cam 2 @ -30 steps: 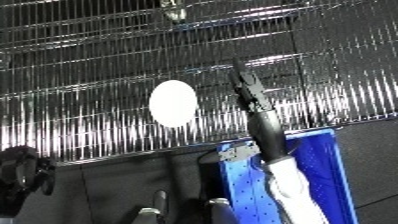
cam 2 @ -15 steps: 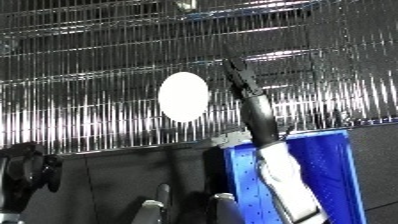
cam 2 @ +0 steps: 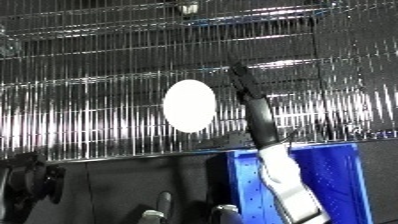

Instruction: Pick up the object and place it into the box

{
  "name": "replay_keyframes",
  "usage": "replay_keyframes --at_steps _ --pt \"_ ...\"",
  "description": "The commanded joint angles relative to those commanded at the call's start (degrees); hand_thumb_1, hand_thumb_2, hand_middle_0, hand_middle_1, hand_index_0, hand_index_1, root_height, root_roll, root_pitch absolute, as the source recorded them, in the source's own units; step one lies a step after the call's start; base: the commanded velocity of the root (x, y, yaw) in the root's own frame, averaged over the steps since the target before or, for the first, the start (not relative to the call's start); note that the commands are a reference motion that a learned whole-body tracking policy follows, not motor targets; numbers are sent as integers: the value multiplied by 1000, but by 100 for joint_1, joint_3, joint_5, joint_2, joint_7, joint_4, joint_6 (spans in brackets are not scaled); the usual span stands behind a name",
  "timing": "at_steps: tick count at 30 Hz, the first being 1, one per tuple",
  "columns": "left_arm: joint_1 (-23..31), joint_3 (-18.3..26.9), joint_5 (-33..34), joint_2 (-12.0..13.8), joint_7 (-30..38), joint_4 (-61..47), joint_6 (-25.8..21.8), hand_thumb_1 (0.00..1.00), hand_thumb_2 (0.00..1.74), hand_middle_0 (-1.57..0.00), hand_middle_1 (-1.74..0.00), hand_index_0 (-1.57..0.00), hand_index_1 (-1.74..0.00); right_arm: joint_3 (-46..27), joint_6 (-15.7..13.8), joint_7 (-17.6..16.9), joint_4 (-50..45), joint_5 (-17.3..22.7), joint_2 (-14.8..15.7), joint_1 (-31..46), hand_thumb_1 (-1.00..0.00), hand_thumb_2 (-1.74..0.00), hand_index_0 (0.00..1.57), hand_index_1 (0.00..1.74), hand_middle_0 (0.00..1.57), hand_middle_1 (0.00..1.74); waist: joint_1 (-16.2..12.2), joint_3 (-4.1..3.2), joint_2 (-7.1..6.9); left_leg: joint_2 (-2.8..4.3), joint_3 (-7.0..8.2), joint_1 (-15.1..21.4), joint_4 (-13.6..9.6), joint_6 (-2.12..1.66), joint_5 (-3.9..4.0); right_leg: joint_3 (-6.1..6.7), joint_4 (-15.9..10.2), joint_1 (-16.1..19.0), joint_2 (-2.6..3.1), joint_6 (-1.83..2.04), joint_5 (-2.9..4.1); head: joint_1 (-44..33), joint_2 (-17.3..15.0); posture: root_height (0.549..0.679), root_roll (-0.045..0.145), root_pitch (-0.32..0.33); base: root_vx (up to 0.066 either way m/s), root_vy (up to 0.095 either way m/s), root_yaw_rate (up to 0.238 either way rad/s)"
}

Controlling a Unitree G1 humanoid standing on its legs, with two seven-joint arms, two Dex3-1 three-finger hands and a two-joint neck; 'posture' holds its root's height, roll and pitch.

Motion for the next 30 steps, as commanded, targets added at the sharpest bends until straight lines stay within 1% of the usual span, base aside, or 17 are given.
replay_keyframes --at_steps 6,11,14,22,30 --pt "-65 -93 -34 -8 22 -34 -17 1000 1740 -1570 -1740 -1570 -1740 91 -29 -24 157 54 -16 -267 0 0 0 0 0 0 44 0 45 -26 0 -129 46 17 -15 -8 25 -132 9 5 20 139 120 600 54 139 -7 15 16" --pt "-137 -168 -32 -30 39 -30 -33 1000 1740 -1570 -1740 -1570 -1740 182 -58 -20 245 139 18 -492 0 0 0 0 0 0 82 0 79 -55 6 -213 67 41 -29 -12 41 -224 21 1 29 244 224 599 53 150 -6 11 16" --pt "-173 -183 -41 -40 44 -23 -35 1000 1740 -1570 -1740 -1570 -1740 214 -36 7 271 176 46 -613 0 0 0 0 0 0 100 0 98 -69 13 -228 59 48 -34 -12 30 -244 19 1 35 303 209 599 53 155 -5 16 5" --pt "-195 -207 -50 -96 35 -11 -35 1000 1740 -1570 -1740 -1570 -1740 256 -65 107 308 292 151 -757 -400 -696 628 696 628 696 114 0 121 -83 30 -253 38 57 -31 -7 25 -280 35 -13 38 359 288 600 53 162 0 7 7" --pt "-206 -234 -40 -112 73 10 -63 1000 1740 -1570 -1740 -1570 -1740 259 -51 91 275 337 178 -709 -800 -1392 1256 1392 1256 1392 77 0 102 -69 27 -179 -54 52 0 -4 -57 -218 51 -9 72 382 281 602 54 160 -3 -10 -11"
